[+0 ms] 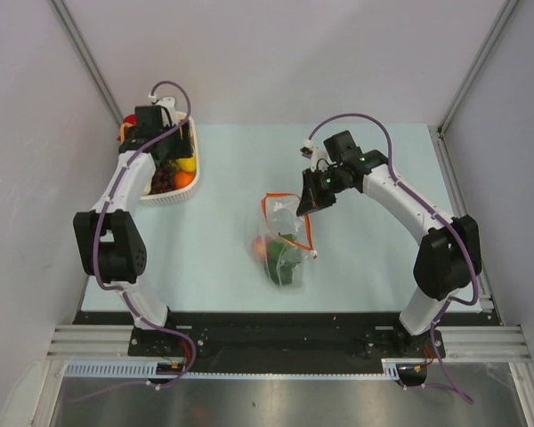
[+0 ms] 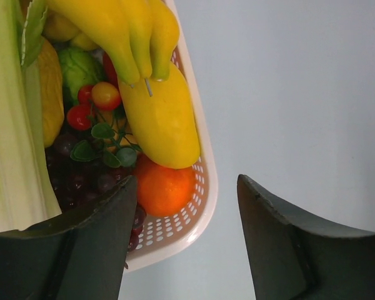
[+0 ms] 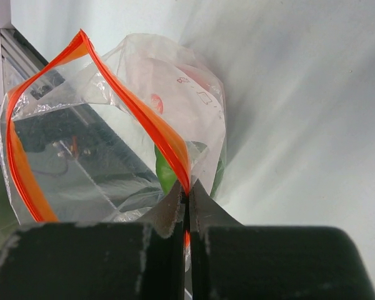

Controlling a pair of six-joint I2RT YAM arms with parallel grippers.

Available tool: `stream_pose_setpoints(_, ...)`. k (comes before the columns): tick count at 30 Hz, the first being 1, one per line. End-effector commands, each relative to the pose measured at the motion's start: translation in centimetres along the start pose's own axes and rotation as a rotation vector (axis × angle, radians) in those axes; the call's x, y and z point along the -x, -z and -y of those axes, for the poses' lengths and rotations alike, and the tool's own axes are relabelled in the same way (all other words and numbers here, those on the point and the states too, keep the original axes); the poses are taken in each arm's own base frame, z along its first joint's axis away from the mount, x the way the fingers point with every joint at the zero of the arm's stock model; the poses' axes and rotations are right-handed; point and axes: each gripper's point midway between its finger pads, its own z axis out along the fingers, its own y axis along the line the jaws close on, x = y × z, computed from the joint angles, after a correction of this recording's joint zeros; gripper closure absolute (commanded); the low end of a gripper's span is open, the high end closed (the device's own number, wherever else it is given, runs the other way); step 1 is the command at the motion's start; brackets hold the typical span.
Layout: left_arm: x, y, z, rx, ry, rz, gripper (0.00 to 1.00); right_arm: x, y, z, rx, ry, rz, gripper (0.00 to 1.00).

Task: Place the food in the zip-top bag and seal the zipper
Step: Adjust the zipper food storage bag at the center of the board, then pick up the fake fruit from the bin.

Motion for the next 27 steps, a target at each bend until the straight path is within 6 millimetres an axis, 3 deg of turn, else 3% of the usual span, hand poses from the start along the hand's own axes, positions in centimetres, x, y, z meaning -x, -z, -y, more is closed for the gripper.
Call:
stream_pose_setpoints(1,-0.3,-0.2,-1.2,0.076,0.011,0.015,0.31,0.7,0.1,-0.5,0.013,0.008,0.016,1.0)
stream_pose_setpoints(5,-1.2,-0.2,-2.2,0.124,-0.027,-0.01,0.35,0.5,-0.1,-0.4,0.015,0.001,0.009,1.0)
stream_pose_setpoints(9,-1.3,-1.1,-1.2,0.062,-0.026,-0.015,0.31,0.5,-0.2,-0.3,0.018,-0.003,0.005,1.0)
stream_pose_setpoints(22,0.3,-7.3,-1.0,0.052,0.036,-0.017,0.26,0.6,-0.3,-0.1,0.023,-0.008,-0.017,1.0)
stream_pose_setpoints(27,-0.8,-8.8,-1.3,0.069,0.079,-0.053,0.2,0.6,-0.4,0.0,0.023,-0.01,-0.017,1.0)
